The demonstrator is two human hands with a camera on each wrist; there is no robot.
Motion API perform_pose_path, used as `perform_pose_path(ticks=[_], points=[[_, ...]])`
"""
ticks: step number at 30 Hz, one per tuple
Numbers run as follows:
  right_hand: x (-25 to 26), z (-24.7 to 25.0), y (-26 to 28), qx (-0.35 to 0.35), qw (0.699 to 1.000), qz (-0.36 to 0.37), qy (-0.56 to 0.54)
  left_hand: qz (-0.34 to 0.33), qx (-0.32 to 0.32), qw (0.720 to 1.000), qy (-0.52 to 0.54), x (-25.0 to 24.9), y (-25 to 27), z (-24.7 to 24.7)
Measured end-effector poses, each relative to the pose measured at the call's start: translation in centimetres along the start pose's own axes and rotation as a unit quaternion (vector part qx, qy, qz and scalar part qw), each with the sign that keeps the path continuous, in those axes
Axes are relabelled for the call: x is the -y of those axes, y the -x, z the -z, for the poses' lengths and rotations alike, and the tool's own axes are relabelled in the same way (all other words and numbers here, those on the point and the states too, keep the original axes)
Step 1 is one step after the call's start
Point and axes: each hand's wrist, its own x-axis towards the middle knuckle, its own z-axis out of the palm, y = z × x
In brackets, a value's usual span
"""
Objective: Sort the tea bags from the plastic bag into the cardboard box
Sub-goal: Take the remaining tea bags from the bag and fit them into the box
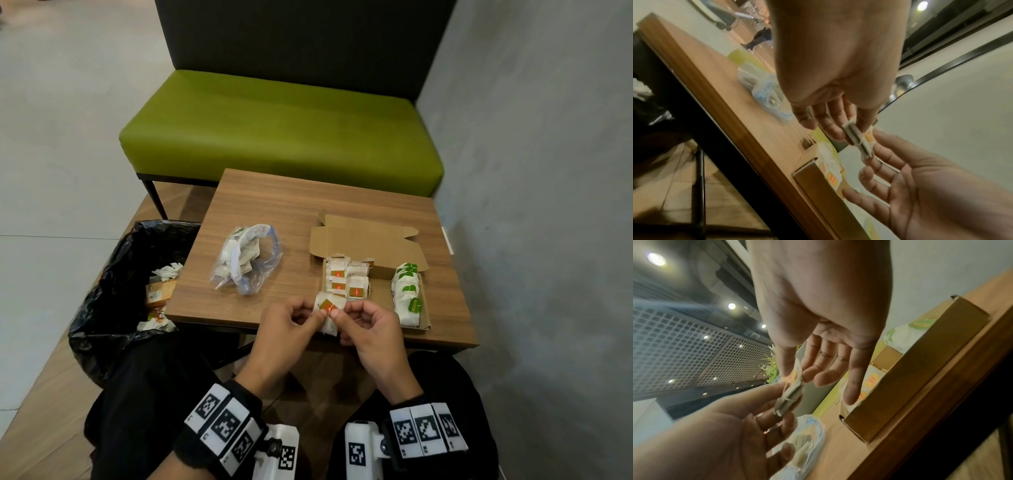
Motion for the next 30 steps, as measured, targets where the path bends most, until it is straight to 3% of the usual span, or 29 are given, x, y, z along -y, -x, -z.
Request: perform_pose_path(ticks=[7,10,12,15,20,30], points=[[0.2,1.9,-1.4,-0.011,0.995,-0.025,0.098,0.031,0.017,0.999,0.024,0.9,-1.9,-2.0],[0.2,3.4,-2.7,-0.008,0.990,-0.027,0.140,0.034,0.026,0.998,-0.046,1.6,-2.6,-2.4],[-0.2,4.5,-3.9,-0.052,0.984,-0.026,0.169,0.044,0.024,0.992,-0.112,1.9,-3.0,-2.3],[-1.2,5.9,-5.9,-0.082,0.970,-0.053,0.223,0.019,0.031,0.982,-0.188,2.2,-3.3,-2.3],[-2.3,5.7,-7.6,-0.017,0.946,-0.089,0.311,-0.012,0.037,0.975,-0.217,2.5,-3.3,-2.4],[-1.9,2.8,-7.9,-0.109,0.881,-0.088,0.451,-0.021,0.030,0.973,-0.226,2.7,-3.5,-2.5]])
